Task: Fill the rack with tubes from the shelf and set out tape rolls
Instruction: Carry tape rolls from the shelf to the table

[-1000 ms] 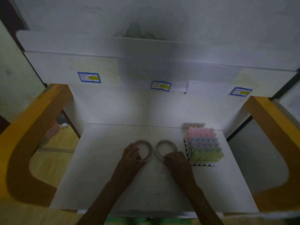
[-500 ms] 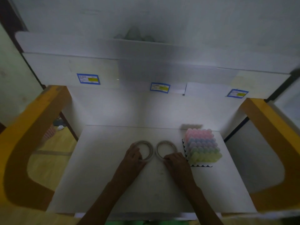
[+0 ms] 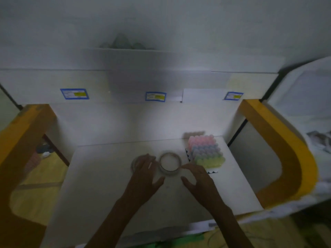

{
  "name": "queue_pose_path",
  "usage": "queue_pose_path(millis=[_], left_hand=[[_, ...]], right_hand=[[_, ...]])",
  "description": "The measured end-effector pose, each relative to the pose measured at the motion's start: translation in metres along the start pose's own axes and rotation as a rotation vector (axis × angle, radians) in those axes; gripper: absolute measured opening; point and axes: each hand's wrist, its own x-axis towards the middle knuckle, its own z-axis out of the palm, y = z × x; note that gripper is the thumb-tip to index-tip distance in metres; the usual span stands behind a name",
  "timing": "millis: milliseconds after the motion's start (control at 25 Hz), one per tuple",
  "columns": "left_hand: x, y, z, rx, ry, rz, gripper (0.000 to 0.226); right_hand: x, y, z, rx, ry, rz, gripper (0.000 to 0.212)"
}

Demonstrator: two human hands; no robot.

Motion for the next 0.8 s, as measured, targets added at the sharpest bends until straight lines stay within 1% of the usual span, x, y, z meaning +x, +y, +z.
queue_pose_path(millis=[200,320,520,640,720,800], left_hand=[[0.027,0.075,0.002,-0.065,0.001,0.128,0.046],[0.042,0.131,0.015,-0.109,-0.013,0.217,0.044],[0.034,0.236,0.057,-0.155,-0.094,0.309,0.049],[0.023,0.305,0.079,-0.264,-0.103,0.342,0.042],[0.018,0.343,0.093,-0.198,-0.073,0.425,0.042],[0.019,0.377,0.106,-0.194,-0.086,0.462,0.047]], right_hand=[[-0.036,0.02,-0.077,-0.012,0.054,0.104,0.036],[-0.07,0.035,-0.129,-0.038,0.126,0.135,0.041],[-0.156,0.063,-0.205,-0.117,0.206,0.223,0.041],[-0.212,0.085,-0.249,-0.133,0.225,0.305,0.041],[-0.245,0.105,-0.272,-0.154,0.211,0.346,0.043],[-0.276,0.124,-0.293,-0.172,0.204,0.391,0.044]])
